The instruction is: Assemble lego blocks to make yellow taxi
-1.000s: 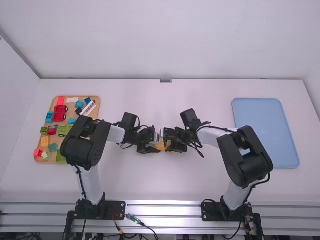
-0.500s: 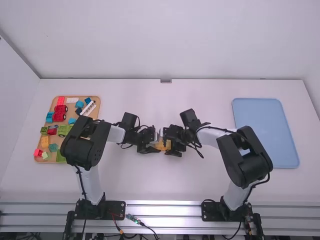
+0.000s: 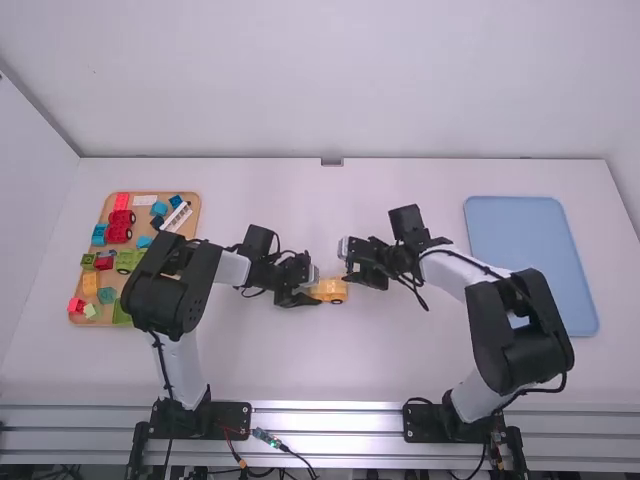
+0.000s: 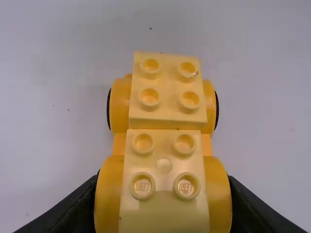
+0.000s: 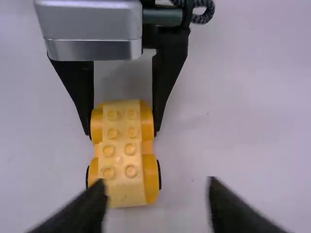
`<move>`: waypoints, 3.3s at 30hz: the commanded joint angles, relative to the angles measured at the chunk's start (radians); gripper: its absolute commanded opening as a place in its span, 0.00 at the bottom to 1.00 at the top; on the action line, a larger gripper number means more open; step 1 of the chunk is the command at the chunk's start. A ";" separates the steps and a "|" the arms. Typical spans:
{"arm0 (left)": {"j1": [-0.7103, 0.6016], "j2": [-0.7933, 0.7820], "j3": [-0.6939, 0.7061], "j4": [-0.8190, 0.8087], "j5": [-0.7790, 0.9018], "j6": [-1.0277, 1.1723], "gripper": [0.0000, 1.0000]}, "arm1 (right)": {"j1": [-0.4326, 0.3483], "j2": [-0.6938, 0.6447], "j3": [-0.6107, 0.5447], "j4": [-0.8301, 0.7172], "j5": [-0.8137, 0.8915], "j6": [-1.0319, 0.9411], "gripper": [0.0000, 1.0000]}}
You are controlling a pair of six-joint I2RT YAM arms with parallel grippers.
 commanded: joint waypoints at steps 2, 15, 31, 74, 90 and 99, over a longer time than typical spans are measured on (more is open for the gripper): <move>-0.005 0.010 0.004 -0.008 0.003 0.005 0.47 | 0.006 -0.007 -0.008 -0.010 -0.056 -0.008 0.00; -0.005 0.010 0.004 -0.008 0.002 0.005 0.44 | 0.089 0.077 -0.007 0.061 0.026 0.072 0.00; -0.005 0.010 0.004 -0.005 0.003 0.005 0.44 | 0.105 0.107 -0.008 0.054 0.108 0.116 0.00; -0.005 0.010 0.004 0.052 -0.001 -0.081 0.37 | 0.036 0.207 0.002 0.006 0.018 -0.062 0.00; -0.005 0.010 0.004 0.052 -0.002 -0.078 0.37 | -0.118 -0.091 -0.003 -0.067 -0.111 -0.111 0.00; -0.005 0.010 0.004 0.053 -0.061 -0.082 0.99 | -0.118 -0.093 0.005 -0.053 -0.106 -0.029 0.99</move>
